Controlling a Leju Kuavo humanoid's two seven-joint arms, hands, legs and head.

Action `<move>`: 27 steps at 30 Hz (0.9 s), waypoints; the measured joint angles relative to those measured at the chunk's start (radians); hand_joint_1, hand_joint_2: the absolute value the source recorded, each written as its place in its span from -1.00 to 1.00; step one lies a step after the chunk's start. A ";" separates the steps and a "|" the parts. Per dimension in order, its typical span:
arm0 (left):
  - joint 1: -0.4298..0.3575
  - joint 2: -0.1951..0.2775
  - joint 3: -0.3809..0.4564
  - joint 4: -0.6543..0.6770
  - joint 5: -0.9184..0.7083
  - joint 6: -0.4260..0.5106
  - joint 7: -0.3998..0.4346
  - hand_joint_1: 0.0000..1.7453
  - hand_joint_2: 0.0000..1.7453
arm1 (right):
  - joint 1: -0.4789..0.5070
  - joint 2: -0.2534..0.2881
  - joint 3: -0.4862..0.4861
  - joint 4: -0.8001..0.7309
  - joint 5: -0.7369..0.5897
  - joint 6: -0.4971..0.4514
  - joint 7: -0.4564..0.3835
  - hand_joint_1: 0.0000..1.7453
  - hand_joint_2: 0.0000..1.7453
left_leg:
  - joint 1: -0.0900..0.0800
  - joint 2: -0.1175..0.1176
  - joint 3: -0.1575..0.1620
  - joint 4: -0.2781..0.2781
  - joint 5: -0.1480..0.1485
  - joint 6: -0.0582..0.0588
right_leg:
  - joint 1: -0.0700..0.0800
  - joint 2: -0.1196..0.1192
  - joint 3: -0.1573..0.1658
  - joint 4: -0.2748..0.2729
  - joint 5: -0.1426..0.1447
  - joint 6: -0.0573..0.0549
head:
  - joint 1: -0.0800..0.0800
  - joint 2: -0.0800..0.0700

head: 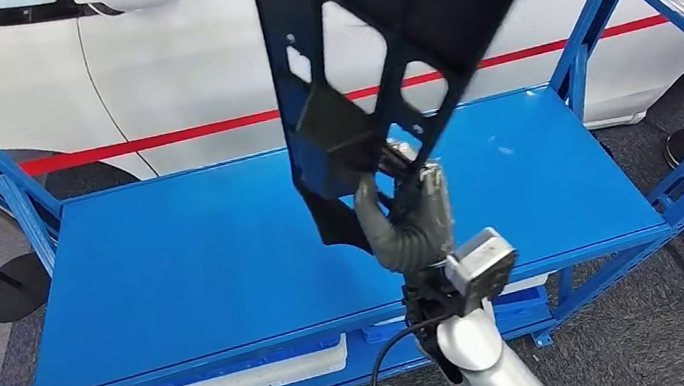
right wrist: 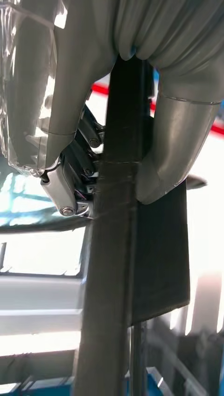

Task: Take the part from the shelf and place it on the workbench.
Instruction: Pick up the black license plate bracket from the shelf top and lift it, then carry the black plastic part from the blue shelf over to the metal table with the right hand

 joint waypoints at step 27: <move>-0.002 -0.051 0.118 0.000 0.029 0.045 0.002 -1.00 1.00 | 0.533 -0.016 -0.264 -0.160 -0.253 0.294 -0.275 1.00 1.00 | -0.009 -0.003 0.002 0.000 0.003 -0.010 | 0.002 -0.004 0.119 -0.207 0.086 -0.016 | -0.003 0.000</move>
